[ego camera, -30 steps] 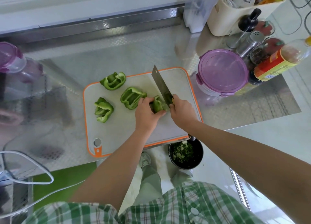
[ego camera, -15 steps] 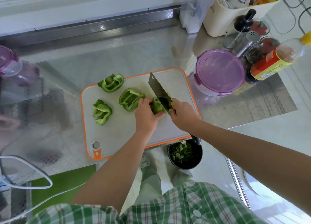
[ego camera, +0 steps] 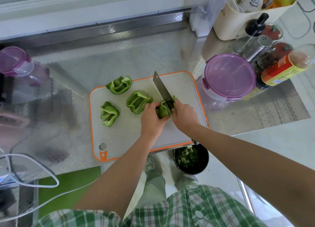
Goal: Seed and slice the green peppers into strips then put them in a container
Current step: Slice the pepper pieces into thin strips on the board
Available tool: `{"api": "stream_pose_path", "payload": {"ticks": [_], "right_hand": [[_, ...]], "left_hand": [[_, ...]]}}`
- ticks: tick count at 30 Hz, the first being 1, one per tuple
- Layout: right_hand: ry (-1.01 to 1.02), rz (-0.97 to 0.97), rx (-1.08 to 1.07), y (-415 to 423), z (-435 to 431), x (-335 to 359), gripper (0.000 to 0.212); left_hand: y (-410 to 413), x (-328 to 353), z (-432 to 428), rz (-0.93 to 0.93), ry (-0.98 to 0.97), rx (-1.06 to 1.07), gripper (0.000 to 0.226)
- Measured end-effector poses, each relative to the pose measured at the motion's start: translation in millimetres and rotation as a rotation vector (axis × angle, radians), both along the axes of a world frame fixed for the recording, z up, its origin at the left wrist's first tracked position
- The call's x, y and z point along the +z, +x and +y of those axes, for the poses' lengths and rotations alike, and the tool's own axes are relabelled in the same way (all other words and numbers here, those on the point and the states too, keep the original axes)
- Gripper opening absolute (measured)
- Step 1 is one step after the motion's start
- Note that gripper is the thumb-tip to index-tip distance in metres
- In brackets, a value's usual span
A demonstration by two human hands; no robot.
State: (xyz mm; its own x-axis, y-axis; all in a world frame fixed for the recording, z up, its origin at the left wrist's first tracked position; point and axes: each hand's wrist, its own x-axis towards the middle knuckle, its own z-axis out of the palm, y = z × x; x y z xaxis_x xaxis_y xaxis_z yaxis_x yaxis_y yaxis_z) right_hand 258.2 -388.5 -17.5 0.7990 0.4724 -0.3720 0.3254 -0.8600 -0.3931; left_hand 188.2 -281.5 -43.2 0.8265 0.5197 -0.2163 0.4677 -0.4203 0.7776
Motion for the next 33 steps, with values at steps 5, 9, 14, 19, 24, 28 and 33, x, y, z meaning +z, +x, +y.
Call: {"api": "stream_pose_path", "payload": {"ticks": [5, 9, 14, 19, 24, 28, 33], "right_hand": [[0.098, 0.004, -0.036, 6, -11, 8, 0.014], [0.059, 0.048, 0.026, 3, -24, 14, 0.010], [0.044, 0.082, 0.020, -1, -23, 10, 0.008], [0.027, 0.097, 0.003, -4, -20, 8, 0.010], [-0.036, 0.043, 0.000, -13, -9, 4, 0.010], [-0.024, 0.013, 0.000, -8, -1, 2, 0.017], [0.085, 0.020, -0.058, 2, -10, 11, 0.007]], "left_hand": [[1, 1, 1, 0.016, 0.005, 0.012, 0.058], [5, 1, -1, 0.028, 0.051, 0.008, 0.059], [7, 2, -2, 0.031, 0.073, -0.003, 0.056], [6, 1, -1, 0.022, 0.092, -0.020, 0.053], [6, -2, -1, 0.017, 0.093, -0.022, 0.052], [1, -3, 0, -0.010, 0.051, -0.004, 0.049], [0, -4, 0, -0.006, 0.045, 0.018, 0.053]]}}
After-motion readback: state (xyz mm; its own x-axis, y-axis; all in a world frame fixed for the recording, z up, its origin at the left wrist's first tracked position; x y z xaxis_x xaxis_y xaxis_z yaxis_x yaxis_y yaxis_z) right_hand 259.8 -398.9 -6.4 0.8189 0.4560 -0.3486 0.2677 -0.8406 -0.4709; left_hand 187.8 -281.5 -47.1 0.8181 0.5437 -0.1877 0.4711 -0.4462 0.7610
